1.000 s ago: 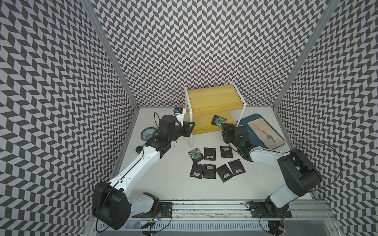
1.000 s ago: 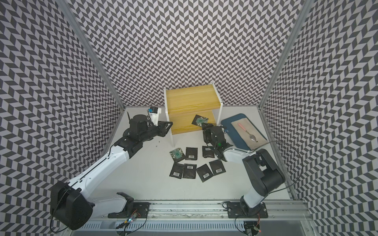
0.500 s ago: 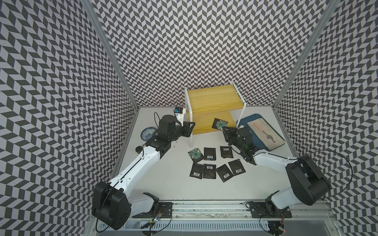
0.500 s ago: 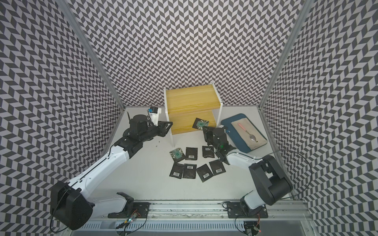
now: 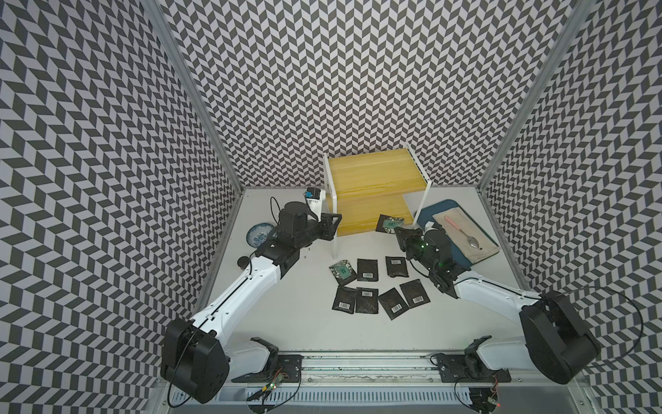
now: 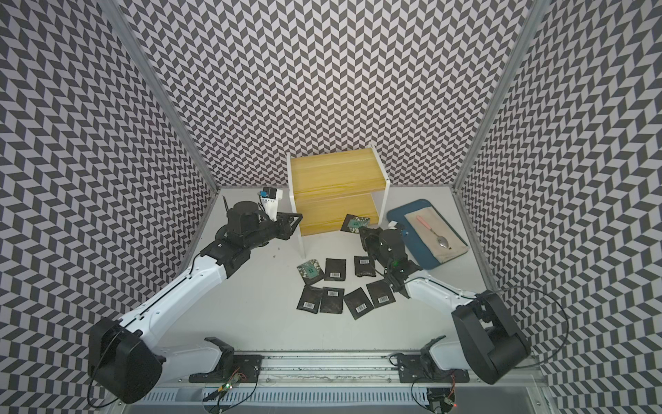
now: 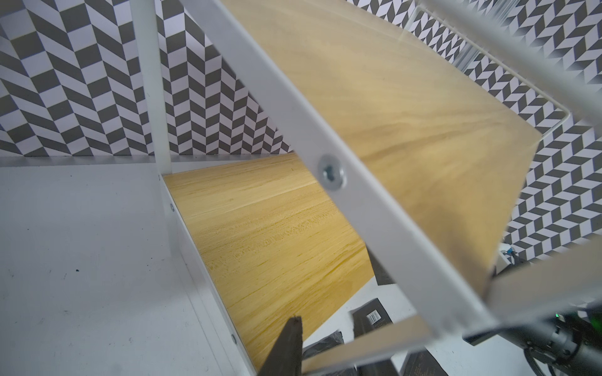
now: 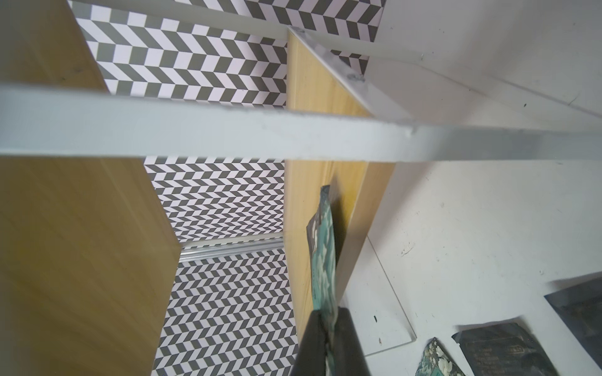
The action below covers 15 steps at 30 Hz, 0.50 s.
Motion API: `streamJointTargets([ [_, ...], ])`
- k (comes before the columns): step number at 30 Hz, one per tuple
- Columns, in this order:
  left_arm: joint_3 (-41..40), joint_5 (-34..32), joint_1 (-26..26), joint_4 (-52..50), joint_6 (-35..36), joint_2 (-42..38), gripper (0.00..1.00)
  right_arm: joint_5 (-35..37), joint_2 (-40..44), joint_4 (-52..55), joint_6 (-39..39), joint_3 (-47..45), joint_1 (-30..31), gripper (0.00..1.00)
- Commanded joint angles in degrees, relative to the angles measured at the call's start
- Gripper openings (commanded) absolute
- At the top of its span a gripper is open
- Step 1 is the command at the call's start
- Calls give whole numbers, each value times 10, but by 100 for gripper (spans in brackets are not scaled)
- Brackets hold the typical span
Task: Remove the tea bags from the shelf
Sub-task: Pick up the tea bag from the shelf.
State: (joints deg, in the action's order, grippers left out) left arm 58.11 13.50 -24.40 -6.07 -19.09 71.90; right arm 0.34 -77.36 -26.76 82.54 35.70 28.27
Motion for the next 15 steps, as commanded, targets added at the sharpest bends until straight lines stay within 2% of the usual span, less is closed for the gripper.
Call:
streamJointTargets([
  [1,19,-11,1,-4,3,-6,30,-7,37,3,-28,-13,1,5],
  [8,21,-12,2,-3,3,-5,31,-11,121,52,-53,-36,1,4],
  [15,23,-12,4,-6,2,-7,35,16,218,104,-66,-79,-8,4],
])
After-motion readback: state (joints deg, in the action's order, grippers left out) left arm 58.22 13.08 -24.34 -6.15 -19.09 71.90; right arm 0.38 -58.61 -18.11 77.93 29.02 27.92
